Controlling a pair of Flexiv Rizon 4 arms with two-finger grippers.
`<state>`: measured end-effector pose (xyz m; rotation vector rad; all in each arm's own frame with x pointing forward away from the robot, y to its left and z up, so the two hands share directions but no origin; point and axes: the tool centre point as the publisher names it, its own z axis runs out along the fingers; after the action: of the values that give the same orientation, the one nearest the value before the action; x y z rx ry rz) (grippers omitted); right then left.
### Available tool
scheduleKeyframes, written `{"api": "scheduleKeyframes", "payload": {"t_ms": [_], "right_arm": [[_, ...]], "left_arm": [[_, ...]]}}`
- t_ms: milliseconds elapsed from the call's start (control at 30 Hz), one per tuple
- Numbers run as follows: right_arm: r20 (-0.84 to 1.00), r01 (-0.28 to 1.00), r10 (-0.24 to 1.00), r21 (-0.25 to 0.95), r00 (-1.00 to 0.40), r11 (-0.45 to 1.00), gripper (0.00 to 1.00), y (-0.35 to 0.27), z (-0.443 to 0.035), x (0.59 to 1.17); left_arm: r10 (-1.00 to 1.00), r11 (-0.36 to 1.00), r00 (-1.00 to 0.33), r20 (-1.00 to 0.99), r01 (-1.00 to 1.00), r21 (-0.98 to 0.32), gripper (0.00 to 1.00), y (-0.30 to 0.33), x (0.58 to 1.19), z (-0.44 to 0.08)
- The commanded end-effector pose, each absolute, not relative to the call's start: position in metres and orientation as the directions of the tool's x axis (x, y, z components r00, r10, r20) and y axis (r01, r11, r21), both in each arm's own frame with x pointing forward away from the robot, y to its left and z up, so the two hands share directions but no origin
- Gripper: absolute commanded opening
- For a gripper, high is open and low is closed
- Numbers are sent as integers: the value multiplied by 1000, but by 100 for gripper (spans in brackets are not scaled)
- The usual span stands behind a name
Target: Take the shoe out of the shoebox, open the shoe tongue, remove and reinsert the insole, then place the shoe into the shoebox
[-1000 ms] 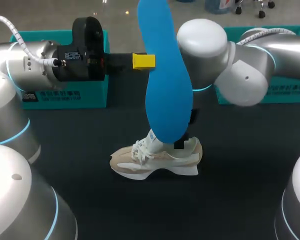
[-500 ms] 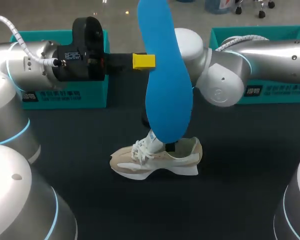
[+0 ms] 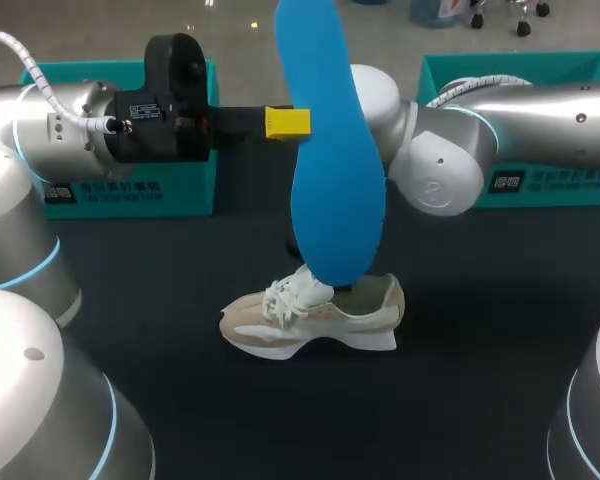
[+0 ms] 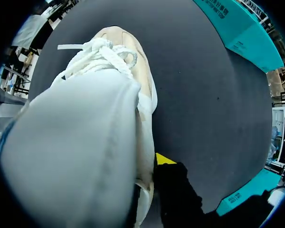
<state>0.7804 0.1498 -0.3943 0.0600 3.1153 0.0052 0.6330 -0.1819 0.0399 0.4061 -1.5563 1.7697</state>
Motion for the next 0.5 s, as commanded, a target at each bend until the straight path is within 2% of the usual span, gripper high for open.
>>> {"api": "scheduleKeyframes", "payload": {"t_ms": [33,367,500], "right_arm": [[-27,39,39,3,-999,999,0,150,-394,780],[-16,42,42,-2,-999,999,0,151,-392,777],[11,141,141,9,-990,990,0,152,-386,767]], "left_arm": [[313,0,-682,661,-696,-718,0,-182,632,39],[313,0,-682,661,-696,-718,0,-182,632,39],[313,0,-682,661,-696,-718,0,-182,632,39]]}}
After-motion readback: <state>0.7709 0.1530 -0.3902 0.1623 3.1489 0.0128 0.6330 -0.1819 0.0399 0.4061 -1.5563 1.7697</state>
